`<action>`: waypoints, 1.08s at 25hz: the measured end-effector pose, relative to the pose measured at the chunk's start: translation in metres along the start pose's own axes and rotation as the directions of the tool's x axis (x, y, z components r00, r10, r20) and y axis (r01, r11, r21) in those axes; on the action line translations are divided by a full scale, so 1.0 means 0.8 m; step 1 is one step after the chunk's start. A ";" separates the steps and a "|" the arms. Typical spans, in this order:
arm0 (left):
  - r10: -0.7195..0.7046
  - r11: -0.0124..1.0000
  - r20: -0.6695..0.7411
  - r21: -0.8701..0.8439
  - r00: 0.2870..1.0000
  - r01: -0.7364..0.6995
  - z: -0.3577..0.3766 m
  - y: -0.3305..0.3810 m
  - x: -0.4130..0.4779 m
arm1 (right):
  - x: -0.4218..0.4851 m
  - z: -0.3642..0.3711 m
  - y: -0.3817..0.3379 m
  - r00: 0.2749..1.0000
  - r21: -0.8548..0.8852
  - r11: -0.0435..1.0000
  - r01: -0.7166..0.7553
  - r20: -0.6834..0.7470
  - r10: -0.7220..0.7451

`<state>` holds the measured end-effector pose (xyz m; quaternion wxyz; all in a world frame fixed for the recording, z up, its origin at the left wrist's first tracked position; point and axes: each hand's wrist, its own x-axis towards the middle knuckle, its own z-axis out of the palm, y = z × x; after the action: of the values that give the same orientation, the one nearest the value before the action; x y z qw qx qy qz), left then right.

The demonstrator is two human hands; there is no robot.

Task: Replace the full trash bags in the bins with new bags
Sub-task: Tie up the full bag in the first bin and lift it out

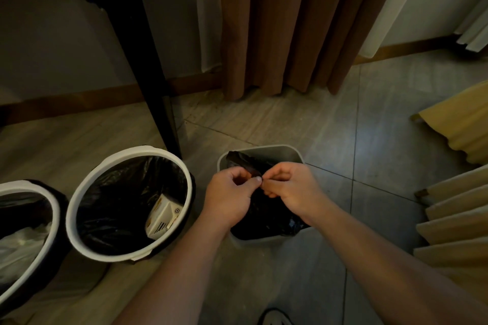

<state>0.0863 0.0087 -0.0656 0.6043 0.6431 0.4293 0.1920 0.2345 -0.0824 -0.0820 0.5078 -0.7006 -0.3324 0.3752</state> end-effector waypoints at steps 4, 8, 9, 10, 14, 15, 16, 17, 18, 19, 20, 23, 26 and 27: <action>-0.070 0.983 0.008 -0.170 0.998 0.070 0.000 -0.003 -0.002 | 0.003 0.003 0.002 1.000 -0.022 1.000 0.010 -0.005 -0.010; -0.085 0.937 0.043 -0.335 0.995 0.095 0.001 -0.008 -0.005 | 0.004 0.004 0.005 1.000 -0.092 0.996 0.020 0.014 -0.019; -0.089 0.932 0.045 -0.348 0.995 0.099 0.001 -0.008 -0.004 | 0.004 0.005 0.006 1.000 -0.112 0.993 0.025 0.020 -0.023; -0.098 0.922 0.060 -0.370 0.993 0.113 0.001 -0.008 -0.004 | 0.004 0.005 0.007 0.999 -0.124 0.992 0.031 0.029 -0.027; -0.150 0.864 0.119 -0.468 0.981 0.189 0.002 -0.008 -0.007 | 0.002 0.006 0.005 0.997 -0.154 0.987 0.047 0.062 -0.038; -0.146 0.866 0.115 -0.466 0.983 0.183 0.003 -0.010 -0.008 | 0.002 0.005 0.004 0.998 -0.142 0.989 0.043 0.062 -0.034; -0.130 0.875 0.109 -0.455 0.985 0.166 0.004 -0.011 -0.008 | 0.002 0.005 0.001 0.998 -0.111 0.993 0.027 0.054 -0.021; -0.109 0.888 0.099 -0.437 0.989 0.142 0.004 -0.011 -0.009 | 0.002 0.004 -0.002 0.999 -0.059 0.998 0.005 0.049 -0.002; -0.086 0.903 0.089 -0.413 0.992 0.115 0.004 -0.011 -0.010 | 0.002 0.004 -0.005 0.998 -0.011 1.000 -0.020 0.059 0.020; -0.059 0.922 0.081 -0.378 0.995 0.085 0.003 -0.012 -0.010 | 0.002 0.004 -0.007 0.996 0.019 0.999 -0.028 0.083 0.027; -0.030 0.943 0.076 -0.330 0.997 0.054 0.002 -0.014 -0.010 | 0.000 0.005 -0.010 0.994 0.033 0.999 -0.033 0.107 0.029; 0.007 0.966 0.084 -0.258 0.996 0.015 -0.003 -0.017 -0.011 | -0.002 0.008 -0.011 0.991 0.115 0.992 -0.052 0.127 0.037; -0.032 0.917 0.110 -0.392 0.993 0.073 -0.009 -0.018 -0.010 | -0.002 0.006 -0.013 0.990 0.152 0.986 -0.073 0.129 0.053; -0.044 0.905 0.109 -0.417 0.993 0.086 -0.011 -0.018 -0.010 | -0.001 0.006 -0.012 0.991 0.141 0.987 -0.074 0.124 0.056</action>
<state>0.0706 0.0067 -0.0749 0.7550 0.4916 0.3691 0.2282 0.2291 -0.0786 -0.0733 0.5240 -0.6485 -0.3110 0.4562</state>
